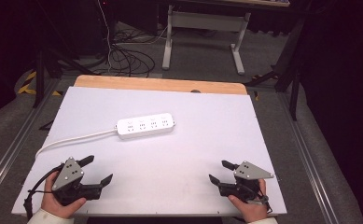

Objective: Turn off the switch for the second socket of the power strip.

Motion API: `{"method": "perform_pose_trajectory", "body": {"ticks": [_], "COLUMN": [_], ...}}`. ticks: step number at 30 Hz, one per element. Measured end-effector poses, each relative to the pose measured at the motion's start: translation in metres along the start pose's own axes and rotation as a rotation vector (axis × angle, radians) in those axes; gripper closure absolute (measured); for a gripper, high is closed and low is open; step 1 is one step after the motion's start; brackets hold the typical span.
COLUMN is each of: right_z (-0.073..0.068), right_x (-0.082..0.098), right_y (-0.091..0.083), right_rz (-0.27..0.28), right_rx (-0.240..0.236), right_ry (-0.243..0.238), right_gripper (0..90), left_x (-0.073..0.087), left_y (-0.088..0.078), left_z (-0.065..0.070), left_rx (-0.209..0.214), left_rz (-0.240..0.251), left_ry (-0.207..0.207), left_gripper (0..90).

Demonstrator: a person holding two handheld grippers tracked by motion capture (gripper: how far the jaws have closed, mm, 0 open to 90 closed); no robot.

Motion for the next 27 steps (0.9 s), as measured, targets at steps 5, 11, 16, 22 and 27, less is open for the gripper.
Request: {"method": "perform_pose_trajectory", "body": {"ticks": [5,11,16,22,27], "right_z": [0.001,-0.001,-0.002,-0.003,-0.004], "right_x": [0.000,0.000,0.001,0.002,0.003], "right_y": [0.000,0.000,0.000,-0.003,-0.005], "right_rz": [-0.009,-0.014,-0.013,-0.012,-0.010], "right_rx": [0.007,0.005,0.003,0.004,0.010], "right_ry": [0.009,0.002,0.004,0.012,0.016], "right_gripper": [30.6,30.6,30.7,30.6,30.6], "left_x": [-0.003,-0.007,-0.015,-0.025,-0.038], "left_y": [0.000,0.000,0.004,0.012,0.022], "left_z": [0.000,-0.003,-0.006,-0.012,-0.016], "left_rx": [0.009,0.014,0.003,0.002,0.030], "left_rz": [-0.002,-0.019,-0.031,-0.069,-0.078], "left_ry": [-0.025,-0.071,-0.080,-0.080,-0.086], "left_gripper": [14.5,16.7,20.0,21.6,20.1]}}
Point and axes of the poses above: each handheld gripper's, and its own axes: y roughly forward along the jaws, x roughly out of its underside, z roughly to its right, the point moved 1 cm from there along y, roughly forward along the jaws, and after that the axes turned 13 degrees about z, right-handed, at the moved point
